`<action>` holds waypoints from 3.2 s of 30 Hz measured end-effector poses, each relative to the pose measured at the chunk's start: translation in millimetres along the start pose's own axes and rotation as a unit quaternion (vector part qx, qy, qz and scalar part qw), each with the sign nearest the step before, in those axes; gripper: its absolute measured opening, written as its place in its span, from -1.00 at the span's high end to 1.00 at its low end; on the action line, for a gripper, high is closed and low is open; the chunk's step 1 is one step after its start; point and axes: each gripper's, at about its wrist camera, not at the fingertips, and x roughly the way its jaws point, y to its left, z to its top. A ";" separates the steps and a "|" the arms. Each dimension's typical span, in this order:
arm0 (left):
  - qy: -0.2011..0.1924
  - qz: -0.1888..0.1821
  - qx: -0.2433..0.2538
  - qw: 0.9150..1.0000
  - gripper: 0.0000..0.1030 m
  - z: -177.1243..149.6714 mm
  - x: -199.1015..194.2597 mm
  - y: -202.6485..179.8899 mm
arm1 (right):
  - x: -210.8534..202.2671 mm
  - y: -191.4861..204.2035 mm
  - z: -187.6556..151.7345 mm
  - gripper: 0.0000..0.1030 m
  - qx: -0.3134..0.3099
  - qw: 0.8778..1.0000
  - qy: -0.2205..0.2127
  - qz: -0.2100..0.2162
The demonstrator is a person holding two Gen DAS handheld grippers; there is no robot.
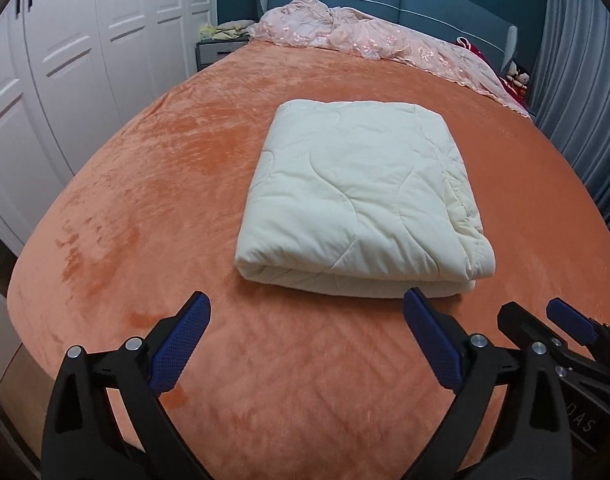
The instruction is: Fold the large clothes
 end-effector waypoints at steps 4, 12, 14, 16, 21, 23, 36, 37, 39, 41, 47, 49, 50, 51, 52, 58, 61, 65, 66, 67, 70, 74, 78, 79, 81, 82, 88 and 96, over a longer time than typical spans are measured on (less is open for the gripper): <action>0.016 -0.002 -0.009 1.000 -0.85 -22.8 -7.4 5.3 | -15.2 -1.8 -23.8 -0.50 -0.004 1.000 -0.013 -0.009; 0.010 0.009 0.014 1.000 -0.85 -55.1 -29.1 3.8 | -31.8 -4.5 -55.8 -0.50 -0.005 1.000 -0.017 -0.015; 0.008 0.009 0.020 1.000 -0.85 -59.5 -32.7 3.1 | -34.9 -5.5 -60.9 -0.50 -0.002 1.000 -0.020 -0.015; 0.007 0.011 0.020 1.000 -0.85 -63.3 -36.0 3.4 | -37.6 -5.1 -65.2 -0.50 -0.002 1.000 -0.022 -0.017; 0.000 0.012 0.019 1.000 -0.85 -72.5 -43.5 5.9 | -45.2 -1.8 -71.4 -0.50 -0.011 0.999 -0.030 -0.023; -0.002 0.014 0.016 1.000 -0.85 -75.3 -46.5 7.1 | -47.2 1.2 -73.1 -0.50 -0.015 0.999 -0.032 -0.026; -0.006 0.031 0.033 0.999 -0.83 -88.6 -55.4 6.2 | -53.8 2.6 -82.2 -0.52 -0.014 0.999 -0.040 -0.023; -0.007 0.033 0.036 0.999 -0.83 -89.1 -56.1 5.7 | -54.2 2.6 -82.6 -0.52 -0.013 0.999 -0.040 -0.023; -0.012 0.038 0.040 0.998 -0.83 -89.9 -57.9 4.0 | -54.8 1.8 -83.3 -0.52 -0.012 0.999 -0.040 -0.024; -0.012 0.039 0.042 0.998 -0.83 -90.4 -58.4 2.7 | -55.2 1.1 -83.5 -0.52 -0.011 0.999 -0.040 -0.024; -0.013 0.040 0.042 0.998 -0.83 -90.5 -59.6 1.6 | -56.2 -0.2 -84.4 -0.52 -0.010 0.999 -0.041 -0.025; -0.014 0.042 0.042 0.998 -0.83 -90.6 -59.9 1.1 | -57.2 0.3 -84.4 -0.52 -0.010 0.999 -0.041 -0.025; -0.014 0.042 0.042 0.998 -0.83 -90.4 -59.9 1.3 | -57.2 0.2 -84.4 -0.52 -0.010 0.999 -0.041 -0.026; -0.015 0.043 0.043 0.998 -0.83 -90.3 -60.4 1.3 | -57.1 0.1 -84.3 -0.52 -0.010 0.999 -0.041 -0.026; -0.015 0.044 0.043 0.998 -0.83 -90.2 -61.0 1.0 | -57.2 0.0 -84.3 -0.52 -0.010 0.999 -0.041 -0.025; -0.015 0.047 0.040 0.998 -0.83 -88.4 -63.0 2.6 | -60.3 2.7 -84.9 -0.52 -0.012 0.999 -0.044 -0.027; -0.015 0.047 0.039 0.998 -0.83 -87.9 -63.8 3.2 | -60.9 3.8 -84.8 -0.52 -0.012 0.999 -0.044 -0.027; -0.021 0.057 0.043 0.997 -0.83 -87.3 -65.2 2.3 | -61.4 4.3 -84.2 -0.52 -0.013 0.999 -0.044 -0.027; -0.021 0.058 0.044 0.997 -0.83 -87.4 -65.6 2.0 | -61.5 4.4 -84.2 -0.52 -0.013 0.999 -0.044 -0.027; -0.021 0.058 0.044 0.997 -0.83 -87.4 -65.6 2.4 | -61.4 4.5 -84.2 -0.52 -0.013 0.999 -0.044 -0.028; -0.021 0.057 0.043 0.997 -0.83 -87.6 -66.0 1.9 | -62.3 4.8 -83.8 -0.52 -0.015 0.998 -0.045 -0.028; -0.023 0.058 0.044 0.997 -0.83 -87.8 -66.4 1.9 | -62.7 5.0 -83.6 -0.52 -0.015 0.998 -0.045 -0.029; -0.024 0.061 0.042 0.997 -0.82 -87.0 -66.9 2.4 | -63.1 5.3 -82.2 -0.52 -0.016 0.998 -0.047 -0.028; -0.025 0.060 0.041 0.997 -0.82 -86.9 -67.3 2.8 | -63.4 5.7 -81.9 -0.52 -0.017 0.998 -0.047 -0.028; -0.024 0.059 0.042 0.997 -0.81 -86.7 -67.5 3.1 | -63.6 6.3 -81.4 -0.52 -0.018 0.998 -0.047 -0.027; -0.024 0.058 0.042 0.997 -0.80 -86.9 -67.6 2.8 | -63.7 6.8 -81.3 -0.52 -0.018 0.998 -0.047 -0.027; -0.023 0.054 0.041 0.997 -0.77 -86.5 -68.1 3.8 | -64.0 7.9 -81.5 -0.52 -0.018 0.998 -0.048 -0.028; -0.027 0.051 0.046 0.997 -0.74 -86.7 -69.1 3.2 | -64.1 8.1 -81.4 -0.52 -0.018 0.998 -0.048 -0.028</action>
